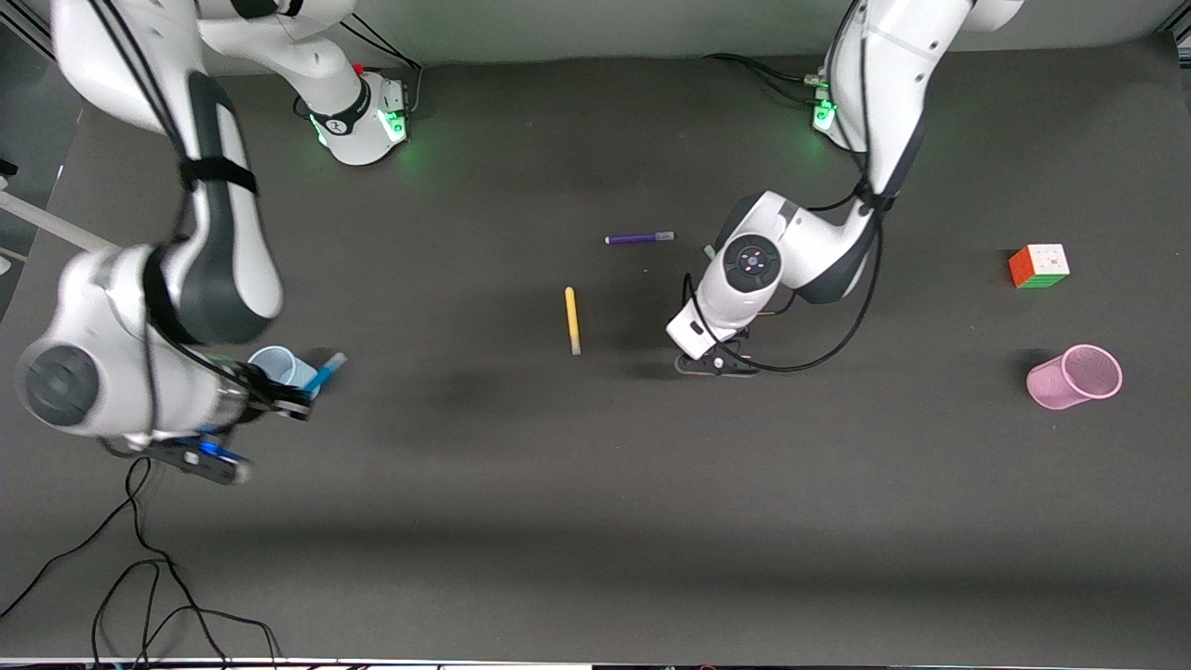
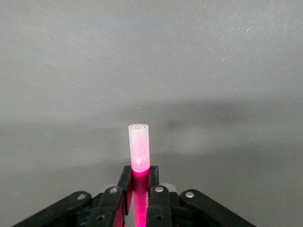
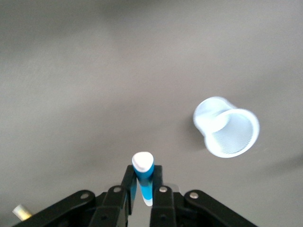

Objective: Place pink and blue markers in matching cups

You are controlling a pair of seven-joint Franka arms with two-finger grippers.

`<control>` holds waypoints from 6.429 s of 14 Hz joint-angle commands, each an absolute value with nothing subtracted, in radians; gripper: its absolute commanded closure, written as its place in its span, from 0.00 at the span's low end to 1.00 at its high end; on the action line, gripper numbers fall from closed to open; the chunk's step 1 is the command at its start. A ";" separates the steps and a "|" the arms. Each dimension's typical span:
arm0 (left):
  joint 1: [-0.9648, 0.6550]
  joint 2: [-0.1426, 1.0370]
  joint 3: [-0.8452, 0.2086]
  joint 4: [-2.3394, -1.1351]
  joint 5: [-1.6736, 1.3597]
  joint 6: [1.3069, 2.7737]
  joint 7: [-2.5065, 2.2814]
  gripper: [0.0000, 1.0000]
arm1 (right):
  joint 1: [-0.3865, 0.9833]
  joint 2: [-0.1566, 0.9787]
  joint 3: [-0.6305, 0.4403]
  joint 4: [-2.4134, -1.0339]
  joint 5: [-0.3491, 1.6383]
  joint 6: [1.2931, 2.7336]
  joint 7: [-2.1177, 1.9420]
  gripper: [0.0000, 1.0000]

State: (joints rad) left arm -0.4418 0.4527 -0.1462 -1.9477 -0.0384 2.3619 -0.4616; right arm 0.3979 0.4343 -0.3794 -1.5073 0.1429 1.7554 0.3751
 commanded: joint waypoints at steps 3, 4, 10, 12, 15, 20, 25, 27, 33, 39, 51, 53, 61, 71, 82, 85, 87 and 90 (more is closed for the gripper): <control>-0.336 0.261 -0.144 -1.928 -0.035 2.128 -0.338 1.00 | 0.419 0.103 -0.420 -1.997 0.019 2.153 0.342 1.00; -0.313 0.238 -0.144 -1.912 -0.035 2.081 -0.287 1.00 | 0.419 0.075 -0.428 -2.061 -0.003 2.214 0.331 1.00; -0.079 0.095 -0.141 -1.890 0.011 1.948 0.257 1.00 | 0.417 0.008 -0.541 -2.244 -0.078 2.480 0.259 1.00; 0.004 0.071 -0.143 -1.894 0.011 1.953 0.456 1.00 | 0.419 0.014 -0.548 -2.269 -0.080 2.497 0.235 1.00; 0.107 0.063 -0.143 -1.890 -0.008 1.980 0.692 1.00 | 0.420 0.031 -0.548 -2.284 -0.080 2.537 0.229 1.00; 0.299 0.092 -0.141 -1.899 -0.227 2.046 1.191 1.00 | 0.419 0.103 -0.546 -2.290 -0.078 2.632 0.230 1.00; 0.466 0.165 -0.141 -1.898 -0.377 2.071 1.610 1.00 | 0.420 0.118 -0.545 -2.289 -0.077 2.634 0.229 0.78; 0.511 0.213 -0.141 -1.891 -0.474 2.095 1.809 1.00 | 0.422 0.120 -0.543 -2.289 -0.077 2.626 0.230 0.06; 0.653 0.397 -0.143 -1.827 -0.652 2.074 2.199 1.00 | 0.422 0.112 -0.541 -2.278 -0.075 2.556 0.230 0.00; 0.721 0.494 -0.147 -1.779 -0.764 1.978 2.359 1.00 | 0.420 0.101 -0.540 -2.006 -0.060 2.079 0.149 0.00; 0.755 0.569 -0.149 -1.729 -0.801 1.876 2.393 0.01 | 0.422 0.052 -0.506 -1.577 0.130 1.580 -0.048 0.00; 0.755 0.569 -0.149 -1.723 -0.801 1.876 2.390 0.01 | 0.423 0.058 -0.505 -1.578 0.124 1.569 -0.045 0.00; 0.664 0.393 -0.149 -1.709 -0.695 1.881 1.952 0.00 | 0.425 0.015 -0.476 -1.611 0.051 1.574 -0.037 0.00; 0.323 0.032 -0.153 -1.715 -0.186 1.835 0.831 0.00 | 0.425 0.009 -0.472 -1.620 0.048 1.572 -0.037 0.00; 0.011 0.023 -0.186 -1.680 0.095 1.717 0.039 0.00 | 0.425 -0.054 -0.437 -1.686 -0.026 1.598 -0.006 0.00; -0.006 0.046 -0.216 -1.677 0.090 1.713 -0.099 0.00 | 0.425 -0.051 -0.434 -1.684 -0.026 1.598 -0.006 0.00; -0.003 0.057 -0.227 -1.648 0.089 1.703 -0.104 0.00 | 0.425 -0.051 -0.426 -1.684 -0.026 1.598 -0.006 0.00; 0.002 0.058 -0.229 -1.644 0.083 1.654 -0.101 0.00 | 0.425 -0.048 -0.425 -1.683 -0.026 1.598 -0.006 0.00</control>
